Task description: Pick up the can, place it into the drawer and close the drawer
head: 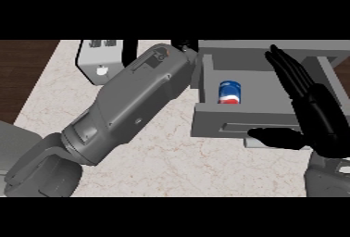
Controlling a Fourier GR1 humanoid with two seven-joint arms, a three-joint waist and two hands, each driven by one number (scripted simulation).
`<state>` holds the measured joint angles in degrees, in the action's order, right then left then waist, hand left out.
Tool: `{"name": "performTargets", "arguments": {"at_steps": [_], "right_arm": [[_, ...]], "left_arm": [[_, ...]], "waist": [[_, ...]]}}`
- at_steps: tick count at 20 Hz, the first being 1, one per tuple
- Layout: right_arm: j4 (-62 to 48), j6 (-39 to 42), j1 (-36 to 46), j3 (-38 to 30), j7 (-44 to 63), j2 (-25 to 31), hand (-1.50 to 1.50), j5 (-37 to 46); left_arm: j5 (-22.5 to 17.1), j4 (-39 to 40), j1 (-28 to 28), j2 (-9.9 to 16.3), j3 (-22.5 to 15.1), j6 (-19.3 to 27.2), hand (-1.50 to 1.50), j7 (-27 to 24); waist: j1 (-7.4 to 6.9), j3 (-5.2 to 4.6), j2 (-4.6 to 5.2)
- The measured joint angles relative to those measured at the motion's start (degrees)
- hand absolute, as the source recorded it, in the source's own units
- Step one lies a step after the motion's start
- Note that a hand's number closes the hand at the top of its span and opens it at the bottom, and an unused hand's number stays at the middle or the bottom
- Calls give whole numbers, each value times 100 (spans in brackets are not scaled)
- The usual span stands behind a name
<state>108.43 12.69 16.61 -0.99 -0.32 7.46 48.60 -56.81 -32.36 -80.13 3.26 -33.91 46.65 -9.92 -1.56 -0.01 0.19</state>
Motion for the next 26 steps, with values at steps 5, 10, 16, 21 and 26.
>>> {"name": "performTargets", "arguments": {"at_steps": [5,10,16,21,26], "right_arm": [[-1208,-418,552,347,-233,113,-150,756],[-2554,-1010,1105,368,-376,155,-150,1325],[-4260,-1937,1681,222,-553,89,-150,1772],[-5459,-2779,2263,73,-641,101,-150,2161],[-6473,-3506,2799,-154,-750,145,-150,2343]], "left_arm": [[161,-244,139,219,-6,40,-150,160],[289,-692,341,586,-21,87,-150,446],[448,-1344,754,1012,-42,151,-150,717],[581,-1775,968,1344,-21,158,-150,960],[699,-2161,1202,1567,-1,179,-150,1099]], "waist": [[-19,0,-3],[-71,2,-12],[-109,3,-4],[-117,-51,-48],[-159,-80,-57]]}}
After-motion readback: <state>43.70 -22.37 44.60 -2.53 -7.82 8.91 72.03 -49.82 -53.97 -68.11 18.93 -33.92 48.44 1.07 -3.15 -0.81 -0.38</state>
